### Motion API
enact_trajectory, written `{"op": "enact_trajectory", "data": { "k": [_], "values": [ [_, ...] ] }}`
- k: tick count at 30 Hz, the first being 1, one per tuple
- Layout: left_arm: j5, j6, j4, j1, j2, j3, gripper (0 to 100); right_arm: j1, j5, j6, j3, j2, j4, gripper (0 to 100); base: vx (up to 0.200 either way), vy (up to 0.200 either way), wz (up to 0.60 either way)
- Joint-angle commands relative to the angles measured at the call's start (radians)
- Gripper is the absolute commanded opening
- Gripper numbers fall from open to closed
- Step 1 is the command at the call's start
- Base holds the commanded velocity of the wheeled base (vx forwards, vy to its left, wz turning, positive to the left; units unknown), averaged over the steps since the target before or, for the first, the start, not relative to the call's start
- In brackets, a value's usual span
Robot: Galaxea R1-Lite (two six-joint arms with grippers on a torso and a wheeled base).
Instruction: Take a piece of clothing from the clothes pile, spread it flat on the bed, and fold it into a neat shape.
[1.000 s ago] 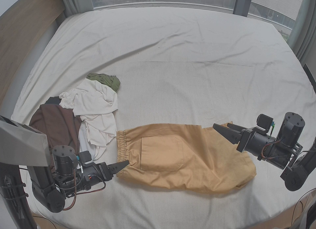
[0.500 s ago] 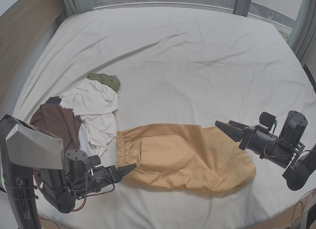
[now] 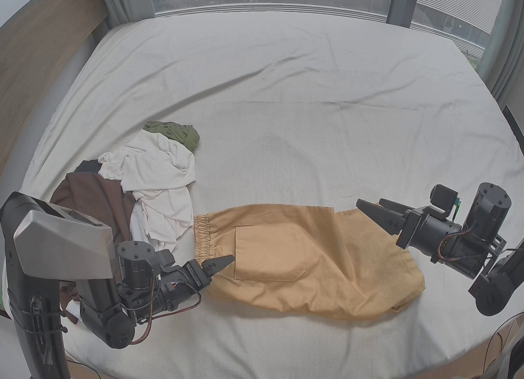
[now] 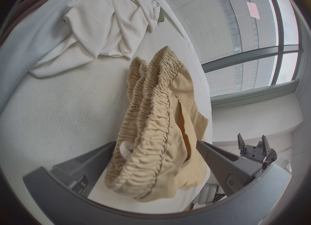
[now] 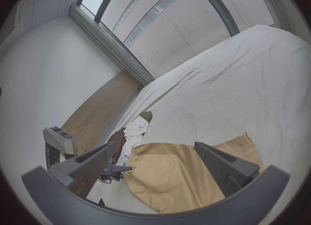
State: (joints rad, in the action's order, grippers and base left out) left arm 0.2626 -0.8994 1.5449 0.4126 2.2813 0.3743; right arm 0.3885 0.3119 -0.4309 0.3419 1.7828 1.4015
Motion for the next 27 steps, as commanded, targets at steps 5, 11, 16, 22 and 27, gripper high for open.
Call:
{"op": "enact_trajectory", "data": {
  "k": [5,11,16,22,27],
  "values": [
    [-0.006,-0.003,0.001,-0.003,0.0,0.008,100,0.004,0.001,0.0,-0.004,0.003,0.002,100,0.0,0.0,0.0],
    [-0.026,0.0,0.001,0.008,-0.013,-0.038,100,0.006,0.001,0.0,-0.008,0.001,0.005,100,0.0,0.0,0.0],
    [-0.026,-0.006,0.001,0.012,-0.037,-0.057,100,0.006,0.001,0.0,-0.009,0.003,0.005,100,0.0,0.0,0.0],
    [-0.017,-0.084,0.001,0.012,-0.108,-0.061,100,0.006,0.001,0.0,-0.009,0.003,0.005,100,0.0,0.0,0.0],
    [-0.017,-0.085,0.001,0.008,-0.097,-0.057,100,0.009,0.001,0.001,-0.011,0.003,0.005,100,0.0,0.0,0.0]
  ]
}}
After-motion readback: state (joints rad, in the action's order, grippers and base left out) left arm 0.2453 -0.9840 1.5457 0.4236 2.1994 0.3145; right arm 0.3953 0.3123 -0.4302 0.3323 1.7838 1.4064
